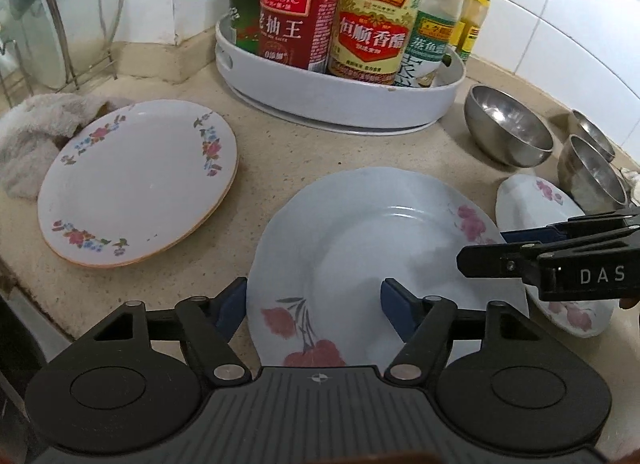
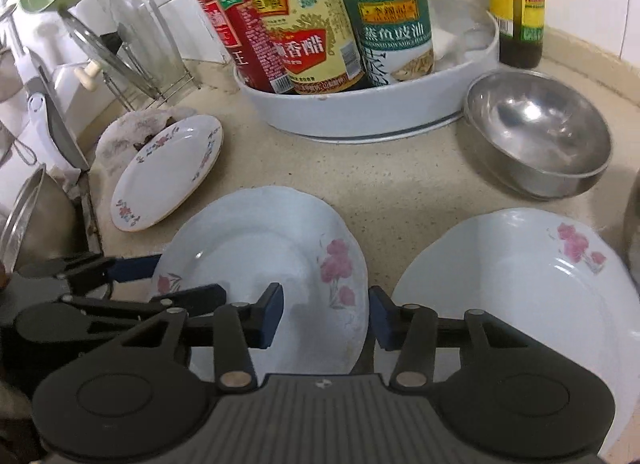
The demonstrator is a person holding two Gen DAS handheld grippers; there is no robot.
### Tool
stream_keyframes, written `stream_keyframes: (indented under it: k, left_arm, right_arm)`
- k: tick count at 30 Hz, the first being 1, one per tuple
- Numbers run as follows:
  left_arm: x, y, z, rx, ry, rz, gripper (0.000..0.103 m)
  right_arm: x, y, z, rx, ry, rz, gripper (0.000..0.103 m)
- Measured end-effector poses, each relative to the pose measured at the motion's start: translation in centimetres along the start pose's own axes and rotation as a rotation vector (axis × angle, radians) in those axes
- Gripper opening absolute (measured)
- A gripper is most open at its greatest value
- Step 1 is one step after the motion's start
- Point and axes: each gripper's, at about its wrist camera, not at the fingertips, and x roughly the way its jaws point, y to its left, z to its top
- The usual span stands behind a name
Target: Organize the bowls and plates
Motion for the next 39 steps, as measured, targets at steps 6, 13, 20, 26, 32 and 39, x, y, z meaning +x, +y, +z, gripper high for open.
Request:
stream_keyframes:
  k: [6,13,20,26,32,39]
  left_arm:
    - [-0.3,0.7,-0.8,-0.002,0.009,0.016,0.077]
    - [0.2,0.9,-0.1,-0.027,-0.019,0.002,0.076]
    - [0.2,1.5,0.6,-0.037,-0.045,0.024,0.077]
    - [-1.1,4.0,1.6,-0.077,-0.102,0.097,0.085]
    - [-0.9,9.1,3.2,-0.235,-0.120,0.207,0.085]
    - [0.2,13.1,4.4,-0.354,-0.121,0.302,0.088]
  right_arm:
    - [0.0,1.1,-1.4,0.003,0.024,-0.003,0.044]
    - [0.7,0.8,-0.6,-0.003,-0.013,-0.028,0.044]
    - [1.1,0.6,0.6,-0.042,-0.054,-0.092,0.045]
    - [0.5,1.0,2.6,-0.064,-0.102,-0.095,0.047]
    - [2.7,4.0,6.1,-0.098,-0.112,-0.002,0.047]
    - [7.4,8.1,8.9,-0.140,-0.073,0.063,0.051]
